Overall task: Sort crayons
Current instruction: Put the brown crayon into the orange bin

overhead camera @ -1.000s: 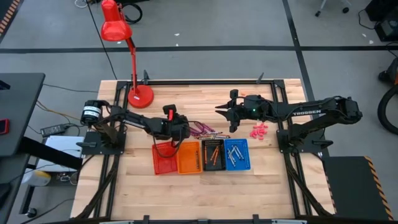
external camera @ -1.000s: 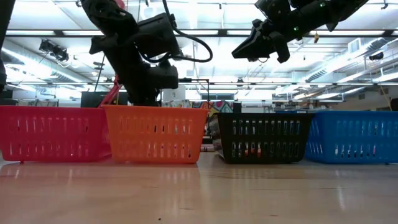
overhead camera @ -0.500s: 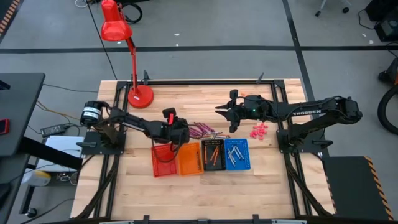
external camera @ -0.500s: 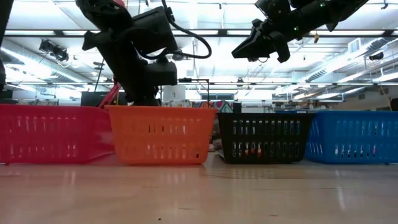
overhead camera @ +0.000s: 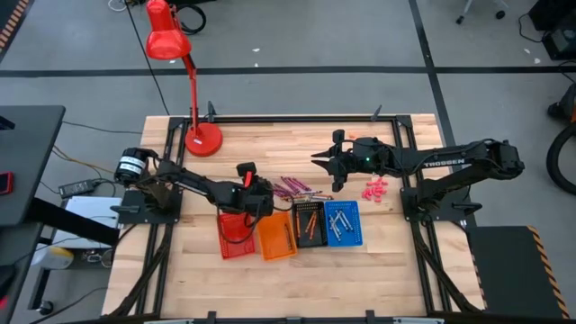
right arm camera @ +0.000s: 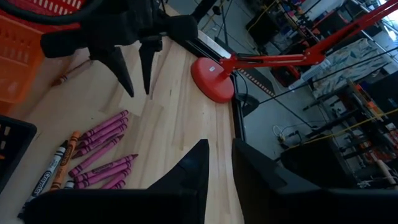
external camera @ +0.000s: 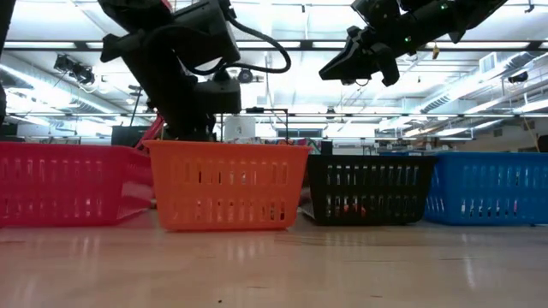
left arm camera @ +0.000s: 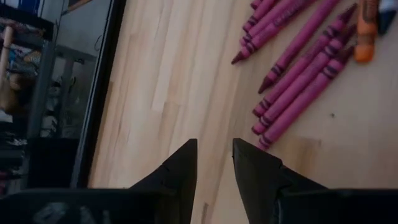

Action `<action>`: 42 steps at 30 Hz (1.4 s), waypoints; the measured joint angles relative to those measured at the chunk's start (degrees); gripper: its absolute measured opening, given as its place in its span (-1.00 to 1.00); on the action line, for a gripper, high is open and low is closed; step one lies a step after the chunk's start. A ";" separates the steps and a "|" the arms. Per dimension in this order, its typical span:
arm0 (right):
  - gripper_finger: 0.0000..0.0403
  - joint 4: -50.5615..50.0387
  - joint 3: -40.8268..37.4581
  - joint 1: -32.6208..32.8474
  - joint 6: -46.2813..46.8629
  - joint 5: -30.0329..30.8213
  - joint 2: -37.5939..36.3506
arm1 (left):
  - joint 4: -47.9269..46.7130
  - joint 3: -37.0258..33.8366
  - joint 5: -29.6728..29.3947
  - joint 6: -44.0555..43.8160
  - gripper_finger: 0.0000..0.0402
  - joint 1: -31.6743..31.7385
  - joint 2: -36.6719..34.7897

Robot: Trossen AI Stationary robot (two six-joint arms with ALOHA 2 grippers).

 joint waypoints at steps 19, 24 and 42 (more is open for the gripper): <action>-0.63 -0.02 0.00 0.88 0.19 -0.37 0.00 | -20.58 1.77 -4.51 -6.02 -0.43 8.35 -0.41; -0.63 -0.02 0.00 1.07 -0.10 -0.28 0.00 | -25.97 1.77 3.03 -7.65 -0.43 6.69 -0.41; -0.63 0.15 0.00 1.07 -0.23 0.00 0.00 | -21.83 1.74 5.84 -14.43 -0.43 -0.92 -0.41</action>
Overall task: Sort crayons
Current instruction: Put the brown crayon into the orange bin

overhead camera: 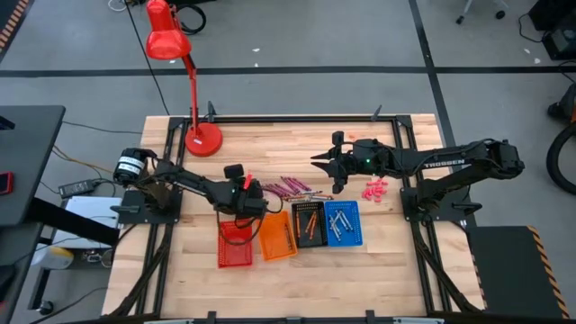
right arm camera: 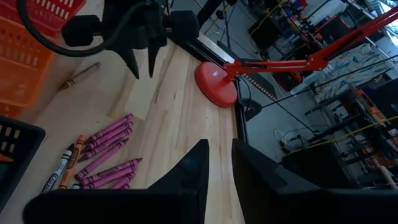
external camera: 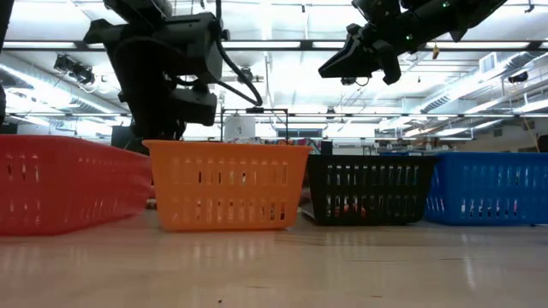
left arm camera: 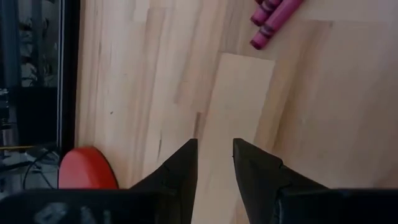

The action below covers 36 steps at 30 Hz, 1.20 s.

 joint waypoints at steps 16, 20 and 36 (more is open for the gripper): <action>-0.63 0.75 0.09 0.81 -0.13 -0.10 -0.01 | 12.87 -0.04 -0.88 2.60 -0.43 4.54 3.55; -0.63 0.92 0.09 0.83 -0.29 0.02 -0.02 | 14.60 -0.05 0.69 4.22 -0.43 3.27 4.86; -0.63 1.18 0.09 0.83 -0.28 0.02 -0.02 | 15.30 -0.02 2.69 11.54 -0.43 0.86 1.94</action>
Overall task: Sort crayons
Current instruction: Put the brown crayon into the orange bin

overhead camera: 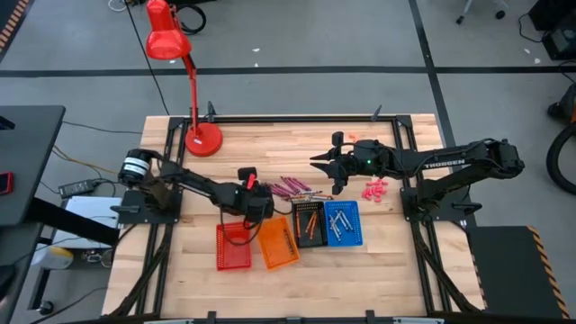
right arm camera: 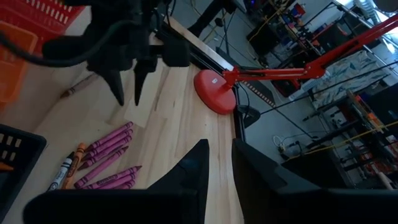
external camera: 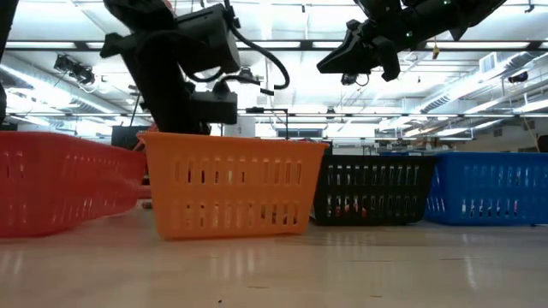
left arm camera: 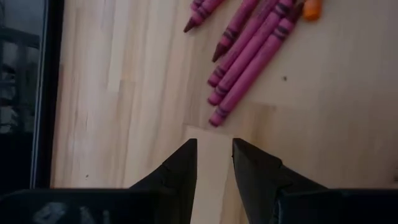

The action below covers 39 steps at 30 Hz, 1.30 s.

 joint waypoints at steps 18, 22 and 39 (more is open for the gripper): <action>-0.63 -0.02 -0.07 -0.02 0.04 0.00 0.00 | -4.90 0.02 31.65 13.25 -0.43 6.01 -4.14; -0.63 0.05 -0.09 -0.02 0.04 0.00 0.00 | -4.89 0.02 31.92 13.40 -0.43 5.33 -4.12; -0.63 0.50 -0.09 -0.02 0.44 -0.52 0.00 | -5.07 -0.02 33.61 13.20 -0.43 4.65 -1.00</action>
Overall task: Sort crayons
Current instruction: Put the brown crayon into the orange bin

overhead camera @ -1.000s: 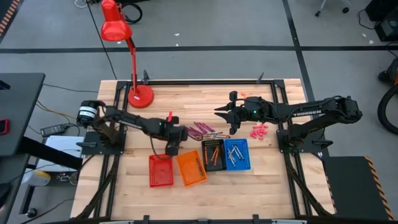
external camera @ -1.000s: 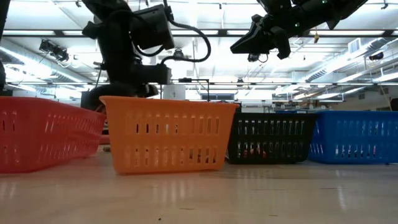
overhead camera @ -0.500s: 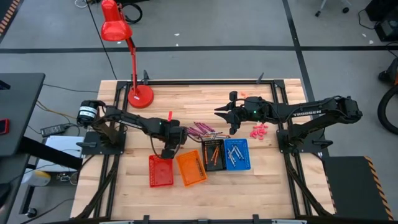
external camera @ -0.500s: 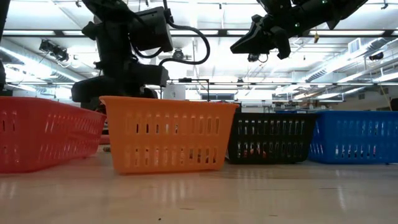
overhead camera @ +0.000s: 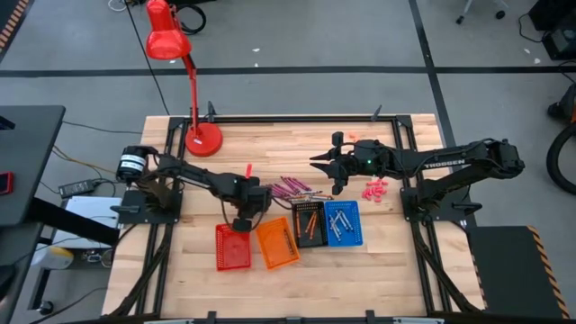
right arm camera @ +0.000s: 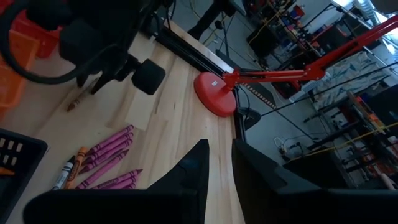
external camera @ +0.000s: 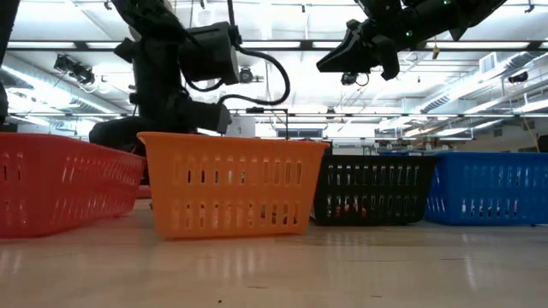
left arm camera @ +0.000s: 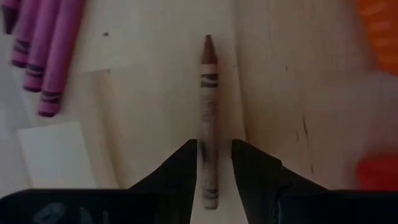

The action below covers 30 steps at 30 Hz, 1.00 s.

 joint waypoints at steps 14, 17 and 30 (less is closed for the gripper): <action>-0.63 -0.05 0.00 0.00 0.00 0.00 0.00 | 0.03 0.11 1.28 -0.39 -0.61 0.02 0.55; -0.63 -0.06 0.00 0.00 0.00 -0.03 0.00 | 0.03 0.11 1.25 -0.77 -0.76 -0.04 0.57; -0.63 -0.11 0.00 0.02 -0.02 0.00 0.00 | -1.22 0.86 1.21 -1.29 -0.87 0.00 0.72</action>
